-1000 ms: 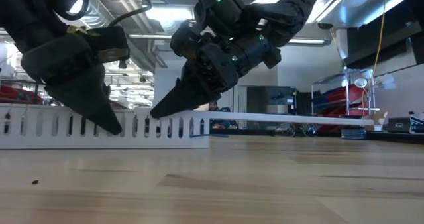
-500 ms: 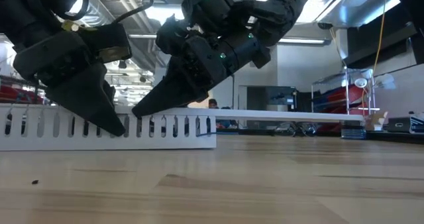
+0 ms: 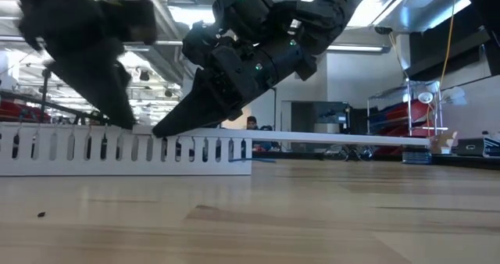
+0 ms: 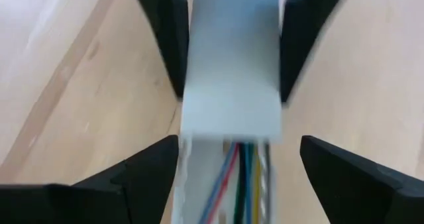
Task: Ziptie cables
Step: Close the white cable duct
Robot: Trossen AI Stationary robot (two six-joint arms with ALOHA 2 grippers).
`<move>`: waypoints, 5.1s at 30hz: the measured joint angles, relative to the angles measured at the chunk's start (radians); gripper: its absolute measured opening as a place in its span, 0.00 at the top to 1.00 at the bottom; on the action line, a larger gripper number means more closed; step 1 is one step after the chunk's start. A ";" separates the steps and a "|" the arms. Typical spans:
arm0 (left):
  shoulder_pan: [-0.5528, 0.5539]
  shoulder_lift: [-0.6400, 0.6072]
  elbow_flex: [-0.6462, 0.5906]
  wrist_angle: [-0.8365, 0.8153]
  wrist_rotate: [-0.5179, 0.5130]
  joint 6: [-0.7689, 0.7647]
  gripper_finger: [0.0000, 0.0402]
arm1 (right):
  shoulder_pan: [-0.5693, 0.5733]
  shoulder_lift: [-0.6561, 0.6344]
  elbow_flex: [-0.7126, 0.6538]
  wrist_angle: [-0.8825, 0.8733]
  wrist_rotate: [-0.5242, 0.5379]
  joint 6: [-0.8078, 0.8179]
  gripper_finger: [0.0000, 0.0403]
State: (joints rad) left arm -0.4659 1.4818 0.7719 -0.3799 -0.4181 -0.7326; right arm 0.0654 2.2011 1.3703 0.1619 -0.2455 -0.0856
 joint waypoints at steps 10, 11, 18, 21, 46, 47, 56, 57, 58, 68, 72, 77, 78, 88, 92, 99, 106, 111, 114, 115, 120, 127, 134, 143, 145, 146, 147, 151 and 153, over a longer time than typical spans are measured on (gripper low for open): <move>-0.096 -0.047 -0.044 -0.126 -0.020 -0.143 0.23 | 0.000 -0.001 -0.001 0.001 -0.009 -0.001 0.45; -0.098 -0.047 -0.063 -0.117 -0.040 -0.143 0.23 | 0.000 -0.001 -0.002 0.002 -0.009 -0.001 0.45; -0.085 -0.047 -0.162 0.084 -0.072 -0.082 0.23 | -0.001 -0.001 -0.002 -0.004 -0.009 -0.006 0.45; -0.075 -0.046 -0.197 0.213 -0.073 -0.048 0.26 | -0.001 -0.001 -0.002 -0.001 -0.009 -0.007 0.45; -0.003 0.034 -0.213 0.400 -0.029 0.085 0.48 | 0.004 0.057 0.057 0.034 -0.024 0.034 0.45; -0.002 0.034 -0.211 0.399 -0.029 0.084 0.47 | 0.002 0.057 0.058 0.028 -0.026 0.033 0.45; 0.011 0.012 -0.121 0.213 -0.036 0.045 0.26 | -0.009 0.059 0.065 0.035 0.011 0.028 0.45; 0.010 0.005 -0.107 0.185 -0.030 0.050 0.25 | -0.008 0.060 0.064 0.036 0.014 0.026 0.45; 0.009 -0.003 -0.086 0.143 -0.021 0.049 0.24 | -0.007 0.060 0.064 0.035 0.020 0.026 0.45; -0.085 -0.081 0.028 -0.231 -0.030 -0.083 0.24 | -0.008 0.060 0.062 0.025 0.009 0.028 0.45; -0.162 -0.082 0.028 -0.242 -0.126 -0.106 0.24 | -0.009 0.060 0.061 0.026 0.007 0.028 0.45; -0.194 -0.082 0.023 -0.272 -0.156 -0.174 0.24 | -0.009 0.060 0.061 0.026 0.005 0.028 0.45; -0.193 -0.082 0.016 -0.271 -0.156 -0.181 0.24 | -0.009 0.060 0.061 0.026 0.005 0.028 0.45; -0.169 -0.082 -0.138 -0.068 -0.122 -0.195 0.24 | -0.009 0.060 0.060 0.029 0.001 0.027 0.45; -0.135 -0.082 -0.220 0.117 -0.086 -0.160 0.24 | -0.009 0.059 0.059 0.028 -0.003 0.025 0.45; -0.083 -0.077 -0.279 0.270 -0.078 -0.081 0.28 | -0.008 0.059 0.059 0.028 -0.008 0.026 0.45; -0.060 -0.060 -0.280 0.308 -0.043 -0.009 0.44 | -0.008 0.061 0.056 0.073 -0.014 0.049 0.45; -0.057 -0.059 -0.280 0.331 -0.034 0.003 0.47 | -0.005 0.066 0.054 0.138 -0.014 0.080 0.45; -0.045 -0.048 -0.280 0.358 -0.029 0.017 0.46 | -0.005 0.084 0.063 0.171 -0.018 0.086 0.45; -0.040 -0.047 -0.280 0.365 -0.027 0.030 0.45 | -0.005 0.092 0.073 0.166 -0.019 0.087 0.45; -0.008 -0.047 -0.280 0.373 0.003 0.052 0.45 | -0.001 0.150 0.149 0.153 -0.029 0.093 0.45; 0.000 -0.047 -0.280 0.382 0.004 0.070 0.45 | -0.003 0.154 0.172 0.125 -0.033 0.085 0.45; 0.022 -0.056 -0.237 0.290 0.014 0.105 0.32 | -0.009 0.153 0.175 0.082 -0.036 0.048 0.45; -0.070 -0.158 -0.060 -0.181 -0.002 -0.067 0.26 | -0.010 0.153 0.176 0.073 -0.026 0.044 0.45; -0.117 -0.165 -0.063 -0.230 0.000 -0.127 0.26 | -0.010 0.153 0.176 0.071 -0.027 0.044 0.45; -0.140 -0.166 -0.063 -0.242 -0.004 -0.155 0.26 | -0.010 0.153 0.175 0.071 -0.027 0.045 0.45; -0.163 -0.167 -0.066 -0.244 -0.017 -0.182 0.26 | -0.010 0.153 0.175 0.071 -0.028 0.046 0.45; -0.215 -0.169 -0.122 -0.201 -0.077 -0.254 0.26 | -0.010 0.153 0.175 0.072 -0.030 0.048 0.45; -0.221 -0.171 -0.159 -0.170 -0.090 -0.267 0.26 | -0.010 0.153 0.174 0.075 -0.035 0.052 0.45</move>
State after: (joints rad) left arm -0.6872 1.3113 0.6130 -0.5497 -0.5084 -0.9993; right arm 0.0559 2.3539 1.5444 0.2372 -0.2802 -0.0340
